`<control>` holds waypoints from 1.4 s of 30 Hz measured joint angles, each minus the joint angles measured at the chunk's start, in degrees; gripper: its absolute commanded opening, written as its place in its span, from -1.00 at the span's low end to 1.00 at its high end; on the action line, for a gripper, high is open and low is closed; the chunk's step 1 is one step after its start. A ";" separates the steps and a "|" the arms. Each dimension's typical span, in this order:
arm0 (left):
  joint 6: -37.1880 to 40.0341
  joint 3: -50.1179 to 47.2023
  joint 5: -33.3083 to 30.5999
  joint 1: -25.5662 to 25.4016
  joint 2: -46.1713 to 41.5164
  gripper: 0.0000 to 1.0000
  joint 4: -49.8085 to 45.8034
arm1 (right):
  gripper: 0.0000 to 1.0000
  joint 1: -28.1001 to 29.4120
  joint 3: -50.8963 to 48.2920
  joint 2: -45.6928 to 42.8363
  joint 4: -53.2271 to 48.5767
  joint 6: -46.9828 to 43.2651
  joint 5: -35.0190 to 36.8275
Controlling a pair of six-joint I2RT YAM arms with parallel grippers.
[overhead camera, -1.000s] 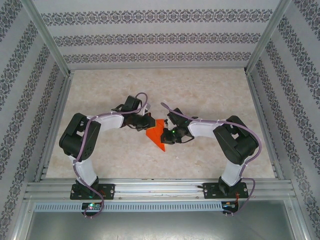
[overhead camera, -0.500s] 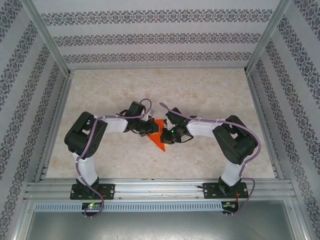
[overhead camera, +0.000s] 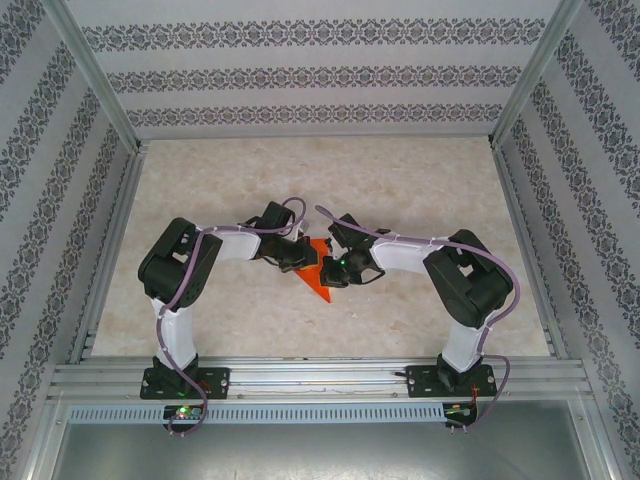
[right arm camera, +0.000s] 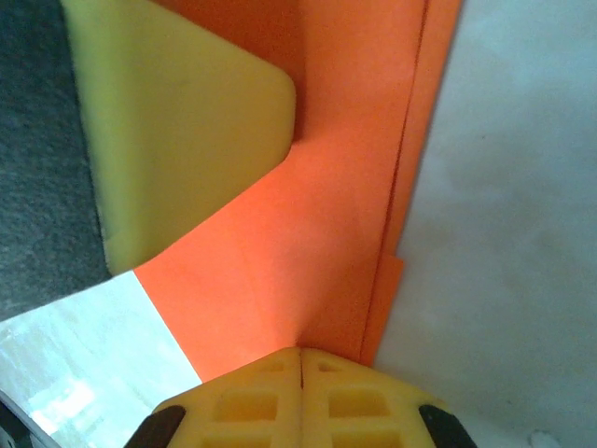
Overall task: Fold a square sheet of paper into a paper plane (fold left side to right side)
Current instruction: Fourth fold the wing at the center of the table.
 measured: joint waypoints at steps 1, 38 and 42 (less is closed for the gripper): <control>0.02 0.24 0.11 0.02 0.15 -1.00 -0.24 | -1.00 0.00 0.20 0.13 -0.20 -0.09 0.02; 8.24 13.25 -1.66 9.27 6.51 -1.00 -10.38 | -1.00 0.37 1.55 0.92 -0.59 -1.29 1.75; 9.11 15.06 -2.25 10.45 7.43 -1.00 -11.13 | -1.00 0.37 1.55 0.92 -0.59 -1.29 1.73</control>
